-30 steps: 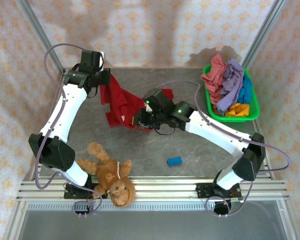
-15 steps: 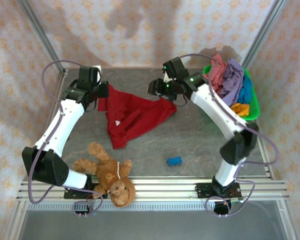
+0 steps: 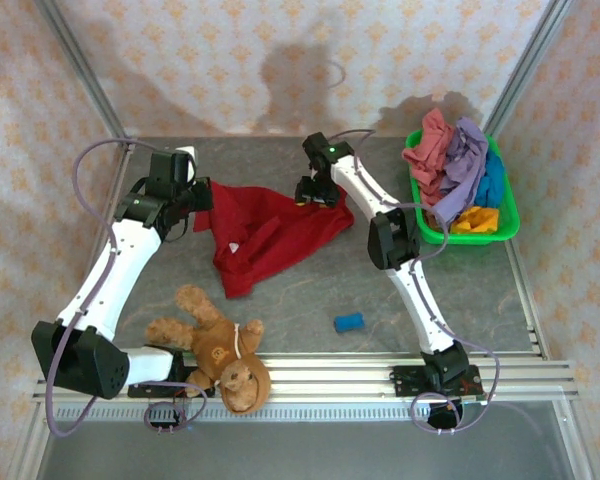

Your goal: Fold and stack the t-shirts

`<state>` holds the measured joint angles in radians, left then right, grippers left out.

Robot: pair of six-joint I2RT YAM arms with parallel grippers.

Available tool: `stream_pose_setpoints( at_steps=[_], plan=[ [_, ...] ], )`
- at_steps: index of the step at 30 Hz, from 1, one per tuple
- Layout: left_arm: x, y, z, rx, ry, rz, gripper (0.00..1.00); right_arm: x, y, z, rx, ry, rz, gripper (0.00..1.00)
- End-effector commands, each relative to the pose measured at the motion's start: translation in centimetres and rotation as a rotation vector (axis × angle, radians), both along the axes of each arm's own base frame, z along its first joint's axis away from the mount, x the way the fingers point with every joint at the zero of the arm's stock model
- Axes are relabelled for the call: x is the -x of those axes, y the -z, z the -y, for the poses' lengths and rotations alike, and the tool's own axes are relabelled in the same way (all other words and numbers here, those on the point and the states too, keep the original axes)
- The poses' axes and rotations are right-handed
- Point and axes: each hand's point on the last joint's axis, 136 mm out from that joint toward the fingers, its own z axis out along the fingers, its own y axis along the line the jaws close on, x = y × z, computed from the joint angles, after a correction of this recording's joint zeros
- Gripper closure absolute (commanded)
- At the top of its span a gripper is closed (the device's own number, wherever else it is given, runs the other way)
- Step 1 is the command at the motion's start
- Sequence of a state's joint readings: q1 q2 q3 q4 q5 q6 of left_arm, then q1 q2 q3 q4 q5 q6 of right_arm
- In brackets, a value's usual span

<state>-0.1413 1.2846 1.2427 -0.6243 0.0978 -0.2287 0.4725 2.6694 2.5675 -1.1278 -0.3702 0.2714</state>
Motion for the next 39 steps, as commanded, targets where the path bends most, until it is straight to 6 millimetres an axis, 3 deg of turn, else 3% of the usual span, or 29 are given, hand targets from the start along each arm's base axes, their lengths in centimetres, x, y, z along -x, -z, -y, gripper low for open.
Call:
stream_pose_setpoints(
  at_steps=[1, 5, 7, 10, 13, 17, 20, 23, 25, 27, 29, 31, 32, 33, 35, 37, 39],
  plan=[
    [1.3, 1.0, -0.2, 0.024, -0.018, -0.04, 1.0, 0.3, -1.0, 0.8, 0.052, -0.013, 0.029, 0.39],
    [1.8, 2.1, -0.2, 0.033, -0.024, -0.063, 1.0, 1.3, 0.6, 0.8, 0.111, -0.03, 0.01, 0.52],
    [2.1, 2.5, -0.3, 0.034, -0.031, -0.071, 1.0, 1.6, 1.1, 0.7, 0.124, -0.03, 0.003, 0.71],
    [2.5, 3.0, -0.4, 0.039, -0.036, -0.073, 1.0, 1.5, 0.5, 0.9, 0.115, -0.018, 0.005, 0.89],
    [2.4, 3.2, -0.3, 0.04, -0.031, -0.063, 1.0, 0.6, -2.1, 1.3, 0.103, -0.009, 0.065, 1.0],
    [-0.7, 2.3, 0.2, 0.001, 0.038, -0.041, 1.0, -1.7, -8.9, 2.4, 0.061, 0.025, 0.219, 1.0],
    [-4.7, -1.6, -1.1, -0.038, 0.048, -0.025, 1.0, -3.0, -15.7, 4.0, 0.011, 0.07, 0.353, 1.0],
    [-7.2, -8.6, -2.2, -0.067, 0.047, 0.076, 1.0, -2.4, -22.3, 6.3, -0.003, 0.105, 0.472, 1.0],
    [-7.6, -13.0, -3.0, -0.101, 0.032, 0.169, 1.0, -0.9, -25.6, 7.6, 0.009, 0.114, 0.523, 1.0],
    [-7.1, -15.9, -3.6, -0.138, 0.018, 0.231, 1.0, 1.4, -27.3, 8.7, 0.003, 0.133, 0.529, 1.0],
    [-6.1, -16.8, -4.1, -0.16, 0.003, 0.25, 1.0, 4.7, -27.2, 10.1, 0.019, 0.176, 0.508, 1.0],
    [-5.2, -15.7, -3.6, -0.134, 0.02, 0.244, 1.0, 8.5, -25.3, 11.2, 0.037, 0.21, 0.469, 1.0],
    [-4.6, -13.9, -3.1, -0.106, 0.034, 0.221, 1.0, 10.6, -23.9, 11.5, 0.026, 0.225, 0.443, 1.0],
    [-4.3, -12.3, -2.7, -0.079, 0.048, 0.204, 1.0, 12.5, -22.3, 11.3, 0.004, 0.226, 0.408, 0.9],
    [-3.0, -7.5, -2.1, -0.026, 0.051, 0.143, 1.0, 16.3, -18.9, 10.9, -0.017, 0.216, 0.312, 0.58],
    [-1.8, -2.8, -1.1, 0.036, 0.066, 0.073, 1.0, 18.6, -17.1, 11.5, 0.005, 0.221, 0.267, 0.45],
    [-0.5, 1.7, -0.3, 0.076, 0.072, -0.014, 1.0, 19.3, -16.6, 11.9, -0.004, 0.233, 0.261, 0.42]
  ],
)
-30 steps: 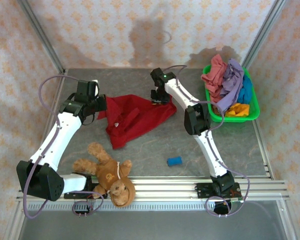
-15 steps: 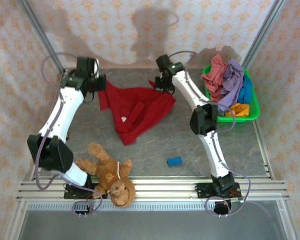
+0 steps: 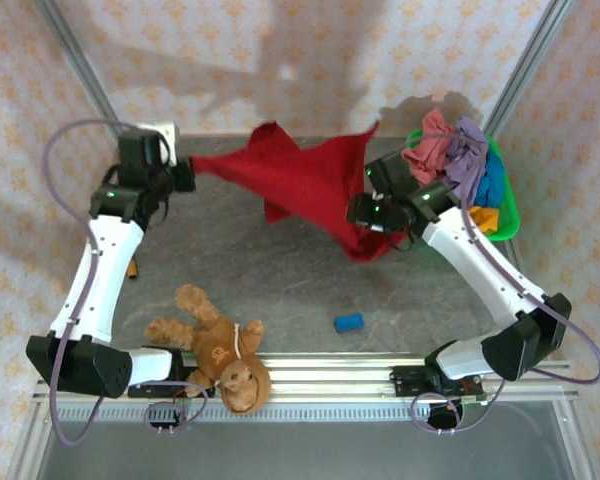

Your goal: Fold and stack the t-shirts

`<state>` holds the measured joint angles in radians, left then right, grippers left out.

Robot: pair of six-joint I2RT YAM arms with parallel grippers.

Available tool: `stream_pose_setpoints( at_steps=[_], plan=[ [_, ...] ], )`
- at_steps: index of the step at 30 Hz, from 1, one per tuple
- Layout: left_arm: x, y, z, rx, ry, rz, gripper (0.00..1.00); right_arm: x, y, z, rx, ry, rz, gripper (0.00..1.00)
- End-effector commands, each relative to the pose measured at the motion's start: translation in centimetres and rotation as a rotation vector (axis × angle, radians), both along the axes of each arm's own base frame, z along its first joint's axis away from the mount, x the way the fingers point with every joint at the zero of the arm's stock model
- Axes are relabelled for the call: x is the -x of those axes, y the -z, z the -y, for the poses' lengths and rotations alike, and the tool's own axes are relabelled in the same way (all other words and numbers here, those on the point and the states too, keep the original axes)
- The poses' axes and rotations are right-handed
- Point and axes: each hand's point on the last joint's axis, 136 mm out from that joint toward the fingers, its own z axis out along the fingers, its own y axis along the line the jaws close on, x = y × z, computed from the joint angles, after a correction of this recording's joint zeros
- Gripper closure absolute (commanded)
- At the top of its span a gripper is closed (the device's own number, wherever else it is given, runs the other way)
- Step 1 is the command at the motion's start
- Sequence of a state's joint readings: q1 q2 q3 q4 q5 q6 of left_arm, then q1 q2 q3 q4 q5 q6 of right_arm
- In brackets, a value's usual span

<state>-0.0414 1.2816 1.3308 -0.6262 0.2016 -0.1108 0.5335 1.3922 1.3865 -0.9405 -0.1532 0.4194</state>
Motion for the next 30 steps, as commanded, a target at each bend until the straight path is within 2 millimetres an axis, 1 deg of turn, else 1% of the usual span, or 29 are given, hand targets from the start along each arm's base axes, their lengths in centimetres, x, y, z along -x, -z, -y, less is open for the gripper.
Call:
stream_pose_setpoints(
  at_steps=[1, 3, 5, 7, 9, 10, 11, 13, 16, 19, 23, 27, 30],
  plan=[
    [0.9, 7.8, 1.7, 0.101, 0.014, -0.141, 1.0, 0.3, 2.3, 0.3, -0.018, 0.076, -0.045, 0.4],
    [1.4, 11.4, 1.7, 0.101, 0.009, -0.219, 1.0, 0.1, 2.8, -0.4, -0.036, 0.061, -0.063, 0.4],
    [1.9, 14.1, 1.6, 0.09, 0.011, -0.319, 1.0, -0.6, 3.8, -0.7, -0.004, 0.046, -0.085, 0.4],
    [2.3, 15.6, 1.5, 0.076, 0.006, -0.386, 1.0, -1.9, 4.6, -0.7, 0.043, 0.039, -0.109, 0.4],
    [2.6, 16.4, 1.3, 0.071, -0.003, -0.421, 1.0, -3.8, 5.0, -0.4, 0.092, 0.032, -0.113, 0.4],
    [2.7, 16.6, 1.3, 0.072, -0.008, -0.429, 1.0, -4.7, 5.3, -0.1, 0.133, 0.031, -0.112, 0.4],
    [2.8, 16.8, 1.3, 0.072, -0.012, -0.43, 1.0, -5.6, 5.9, 0.1, 0.156, 0.034, -0.125, 0.41],
    [2.8, 17.1, 1.1, 0.07, -0.025, -0.435, 1.0, -7.3, 7.9, 0.2, 0.162, 0.038, -0.171, 0.43],
    [3.1, 17.5, 0.8, 0.059, -0.039, -0.453, 1.0, -8.3, 10.9, 1.0, 0.192, 0.055, -0.266, 0.43],
    [3.3, 17.5, 0.8, 0.062, -0.04, -0.456, 1.0, -8.9, 13.0, 2.5, 0.217, 0.091, -0.301, 0.43],
    [3.5, 17.7, 0.8, 0.064, -0.043, -0.461, 1.0, -9.5, 14.9, 4.7, 0.189, 0.148, -0.318, 0.45],
    [3.5, 17.5, 0.9, 0.065, -0.039, -0.467, 1.0, -9.5, 16.1, 6.7, 0.205, 0.166, -0.339, 0.55],
    [3.5, 17.4, 0.8, 0.06, -0.042, -0.468, 1.0, -9.3, 16.8, 7.5, 0.203, 0.173, -0.352, 0.63]
  ],
)
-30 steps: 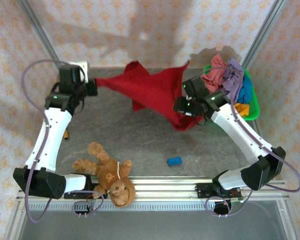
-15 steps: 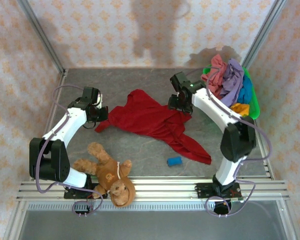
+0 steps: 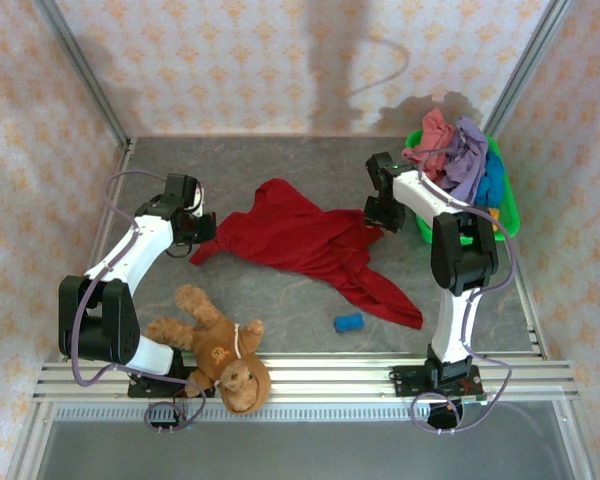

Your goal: Fold and stack the t-shirts

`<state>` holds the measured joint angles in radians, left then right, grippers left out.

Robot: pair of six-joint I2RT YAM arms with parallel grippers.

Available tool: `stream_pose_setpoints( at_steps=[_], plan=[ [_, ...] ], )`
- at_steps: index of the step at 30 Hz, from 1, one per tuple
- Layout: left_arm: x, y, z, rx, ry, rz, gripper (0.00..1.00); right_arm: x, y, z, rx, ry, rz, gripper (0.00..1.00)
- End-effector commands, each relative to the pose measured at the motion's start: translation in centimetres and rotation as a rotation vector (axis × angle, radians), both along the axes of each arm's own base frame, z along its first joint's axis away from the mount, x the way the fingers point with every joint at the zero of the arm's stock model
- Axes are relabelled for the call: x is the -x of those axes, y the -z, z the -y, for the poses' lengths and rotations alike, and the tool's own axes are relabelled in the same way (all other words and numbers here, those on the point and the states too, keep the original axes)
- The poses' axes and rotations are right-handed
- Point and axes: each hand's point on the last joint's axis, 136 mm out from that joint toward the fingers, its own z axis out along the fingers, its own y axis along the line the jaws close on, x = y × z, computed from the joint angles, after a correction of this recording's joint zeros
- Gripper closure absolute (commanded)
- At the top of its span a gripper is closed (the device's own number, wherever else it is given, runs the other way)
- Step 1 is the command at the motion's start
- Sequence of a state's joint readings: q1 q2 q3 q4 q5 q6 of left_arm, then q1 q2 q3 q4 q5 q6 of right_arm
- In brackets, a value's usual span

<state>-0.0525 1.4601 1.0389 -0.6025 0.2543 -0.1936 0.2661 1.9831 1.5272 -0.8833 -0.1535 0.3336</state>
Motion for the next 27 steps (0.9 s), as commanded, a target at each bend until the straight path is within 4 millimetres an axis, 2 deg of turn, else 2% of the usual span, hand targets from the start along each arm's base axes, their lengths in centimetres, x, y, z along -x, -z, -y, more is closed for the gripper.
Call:
stream_pose_setpoints(
  at_steps=[1, 10, 20, 23, 24, 26, 27],
  plan=[
    [0.2, -0.2, -0.4, -0.018, -0.019, -0.015, 1.0, 0.3, 0.9, 0.7, 0.019, -0.014, -0.008, 0.66],
    [-0.4, -0.4, -0.2, -0.007, -0.018, -0.023, 1.0, 0.1, 3.7, 1.3, 0.024, -0.025, -0.037, 0.68],
    [-0.2, -0.7, -0.3, -0.014, -0.017, -0.023, 1.0, -0.7, 5.3, 1.9, 0.083, -0.12, -0.048, 0.84],
    [-0.5, -1.0, -0.3, -0.01, -0.02, -0.011, 1.0, -0.9, 4.5, 1.5, 0.061, -0.128, -0.03, 0.95],
    [-0.8, -1.2, -0.2, -0.006, -0.017, 0.001, 1.0, -1.1, 3.5, 1.3, 0.049, -0.133, -0.016, 0.99],
    [-1.8, -2.1, 0.2, 0.003, 0.004, 0.029, 1.0, -1.6, 1.0, 0.8, 0.029, -0.14, 0.034, 1.0],
    [-2.6, -2.9, 0.3, 0.0, 0.023, 0.036, 1.0, -2.0, -0.9, 0.6, 0.019, -0.145, 0.074, 1.0]
  ],
)
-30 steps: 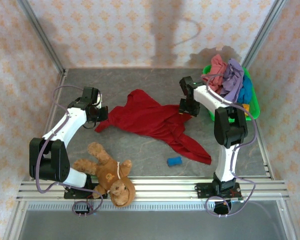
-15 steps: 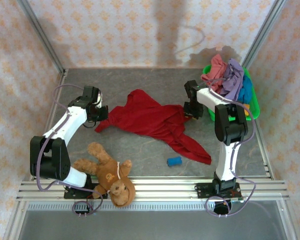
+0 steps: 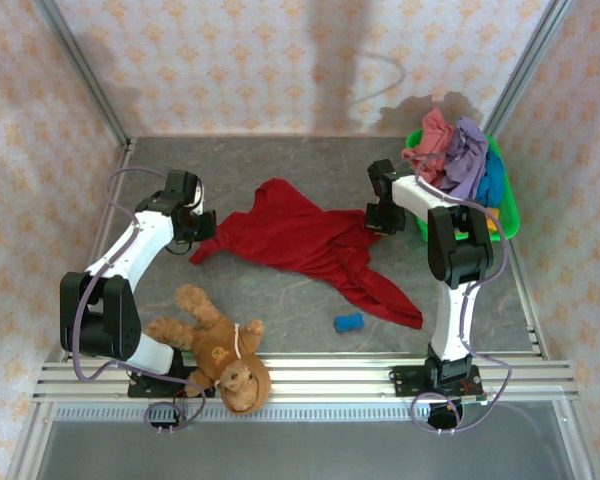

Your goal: Fold and stack the t-shirts

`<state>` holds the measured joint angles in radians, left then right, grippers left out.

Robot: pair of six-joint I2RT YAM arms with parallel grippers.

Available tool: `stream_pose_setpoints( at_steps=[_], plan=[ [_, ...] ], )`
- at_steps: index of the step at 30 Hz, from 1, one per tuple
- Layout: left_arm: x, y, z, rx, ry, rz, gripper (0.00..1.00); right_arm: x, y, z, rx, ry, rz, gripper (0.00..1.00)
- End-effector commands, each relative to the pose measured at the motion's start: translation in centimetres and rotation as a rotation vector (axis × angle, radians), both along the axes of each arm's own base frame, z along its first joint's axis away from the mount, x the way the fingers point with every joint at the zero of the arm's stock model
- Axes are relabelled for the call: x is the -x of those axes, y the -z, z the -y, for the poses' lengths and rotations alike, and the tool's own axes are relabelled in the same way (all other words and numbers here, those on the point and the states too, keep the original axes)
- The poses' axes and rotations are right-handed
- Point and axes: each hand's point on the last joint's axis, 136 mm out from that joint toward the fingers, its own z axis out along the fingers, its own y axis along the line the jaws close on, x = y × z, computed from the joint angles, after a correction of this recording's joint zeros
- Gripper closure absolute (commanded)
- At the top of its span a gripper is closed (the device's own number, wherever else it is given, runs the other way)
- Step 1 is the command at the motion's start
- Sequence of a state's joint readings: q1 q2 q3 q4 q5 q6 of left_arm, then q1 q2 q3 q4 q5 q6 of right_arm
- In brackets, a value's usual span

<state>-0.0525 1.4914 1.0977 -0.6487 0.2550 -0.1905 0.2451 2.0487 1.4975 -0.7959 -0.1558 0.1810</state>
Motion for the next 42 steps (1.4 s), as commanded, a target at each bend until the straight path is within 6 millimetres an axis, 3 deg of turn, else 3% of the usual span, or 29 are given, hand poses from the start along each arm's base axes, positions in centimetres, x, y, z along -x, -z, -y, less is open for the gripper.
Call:
stream_pose_setpoints(
  at_steps=[1, 5, 9, 13, 16, 18, 20, 21, 22, 24, 25, 27, 29, 31, 35, 38, 42],
  plan=[
    [-3.0, -3.3, 0.2, -0.01, 0.034, 0.057, 1.0, -1.5, -5.8, -0.2, -0.021, -0.021, 0.112, 1.0],
    [-7.1, -8.0, -1.2, -0.072, 0.023, 0.119, 1.0, -4.0, -14.2, -0.4, -0.021, -0.043, 0.26, 1.0],
    [-9.8, -16.7, -2.5, -0.14, -0.008, 0.271, 1.0, -5.8, -25.9, -0.3, -0.035, -0.06, 0.494, 1.0],
    [-8.9, -24.4, -4.9, -0.246, -0.1, 0.464, 1.0, -3.7, -35.5, 0.9, -0.03, -0.046, 0.685, 1.0],
    [-6.4, -26.5, -6.7, -0.307, -0.179, 0.575, 1.0, -0.9, -38.4, 2.0, -0.019, -0.032, 0.76, 1.0],
    [-4.7, -25.6, -7.4, -0.309, -0.205, 0.589, 1.0, 1.2, -38.3, 3.1, 0.005, -0.012, 0.769, 1.0],
    [-3.3, -22.3, -7.1, -0.293, -0.184, 0.523, 1.0, 3.3, -37.1, 4.0, 0.015, 0.015, 0.762, 1.0],
    [-2.6, -19.9, -6.6, -0.263, -0.173, 0.465, 1.0, 4.4, -35.3, 4.2, 0.007, 0.038, 0.738, 1.0],
    [-1.7, -17.6, -5.8, -0.211, -0.153, 0.399, 0.86, 5.6, -33.3, 4.4, -0.01, 0.064, 0.708, 1.0],
    [0.2, -13.7, -4.0, -0.112, -0.137, 0.273, 0.43, 8.5, -28.0, 4.0, -0.082, 0.12, 0.592, 1.0],
    [1.3, -11.9, -3.3, -0.093, -0.134, 0.223, 0.29, 10.1, -25.4, 3.4, -0.131, 0.137, 0.518, 1.0],
    [3.0, -9.4, -2.6, -0.098, -0.121, 0.178, 0.19, 12.3, -21.5, 2.6, -0.195, 0.168, 0.414, 1.0],
    [3.9, -8.0, -2.8, -0.113, -0.127, 0.162, 0.17, 13.6, -19.5, 2.4, -0.216, 0.184, 0.38, 1.0],
    [4.4, -7.4, -3.6, -0.147, -0.157, 0.133, 0.16, 13.7, -18.5, 2.7, -0.204, 0.192, 0.378, 1.0],
    [4.5, -7.0, -4.1, -0.161, -0.17, 0.032, 0.16, 12.6, -18.9, 2.8, -0.186, 0.19, 0.399, 1.0],
    [4.0, -5.4, -3.1, -0.12, -0.135, -0.049, 0.18, 11.7, -18.9, 2.5, -0.192, 0.183, 0.412, 1.0],
    [3.0, -1.7, -0.2, 0.02, -0.057, -0.169, 0.21, 10.7, -18.7, 1.8, -0.216, 0.169, 0.418, 1.0]
  ],
)
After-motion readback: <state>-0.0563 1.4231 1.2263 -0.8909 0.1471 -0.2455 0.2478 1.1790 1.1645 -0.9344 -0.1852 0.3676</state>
